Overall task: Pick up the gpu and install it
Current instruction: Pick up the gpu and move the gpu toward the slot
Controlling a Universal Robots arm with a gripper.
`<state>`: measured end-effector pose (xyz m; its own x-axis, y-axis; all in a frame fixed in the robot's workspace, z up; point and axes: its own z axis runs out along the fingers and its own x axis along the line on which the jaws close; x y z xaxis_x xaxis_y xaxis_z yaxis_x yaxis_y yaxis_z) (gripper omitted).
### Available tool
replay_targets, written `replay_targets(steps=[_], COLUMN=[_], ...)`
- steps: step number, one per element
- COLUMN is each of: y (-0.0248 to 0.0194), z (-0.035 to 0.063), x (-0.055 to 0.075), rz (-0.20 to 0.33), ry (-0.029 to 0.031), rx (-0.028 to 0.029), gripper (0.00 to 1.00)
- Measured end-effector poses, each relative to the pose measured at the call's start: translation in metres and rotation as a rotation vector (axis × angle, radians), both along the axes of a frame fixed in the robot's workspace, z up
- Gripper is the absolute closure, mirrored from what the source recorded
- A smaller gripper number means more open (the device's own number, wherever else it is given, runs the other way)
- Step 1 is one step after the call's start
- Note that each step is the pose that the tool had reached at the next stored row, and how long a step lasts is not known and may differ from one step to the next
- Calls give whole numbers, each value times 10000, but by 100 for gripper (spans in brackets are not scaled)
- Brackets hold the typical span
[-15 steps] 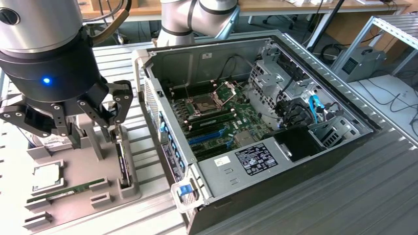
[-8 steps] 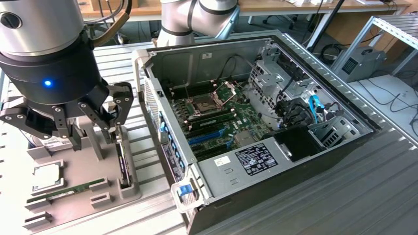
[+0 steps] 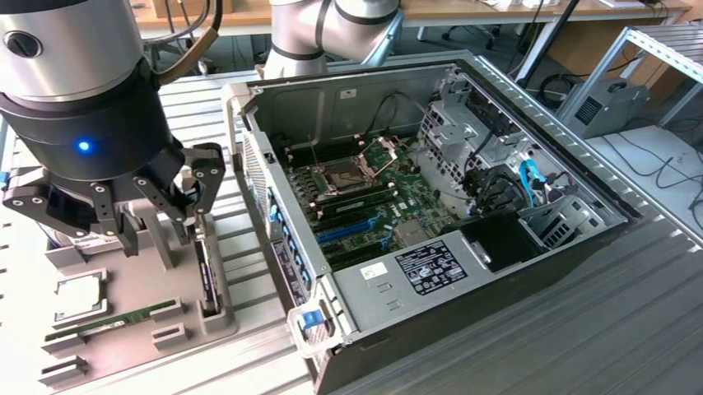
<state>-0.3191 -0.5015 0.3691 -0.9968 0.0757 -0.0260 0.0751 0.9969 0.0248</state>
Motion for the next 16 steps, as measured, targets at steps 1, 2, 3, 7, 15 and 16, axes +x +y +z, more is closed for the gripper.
replay_targets(steps=[1, 2, 3, 7, 15, 16], y=[0, 0, 0, -2, -3, -3], z=[-7, -11, -15, -40, -83, -87], x=[0, 0, 0, 0, 0, 0], rz=[0, 0, 0, 0, 0, 0], ry=[0, 1, 0, 0, 0, 0], rx=[-5, -9, -11, -18, -20, -20], gripper=[52, 52, 52, 52, 52, 52])
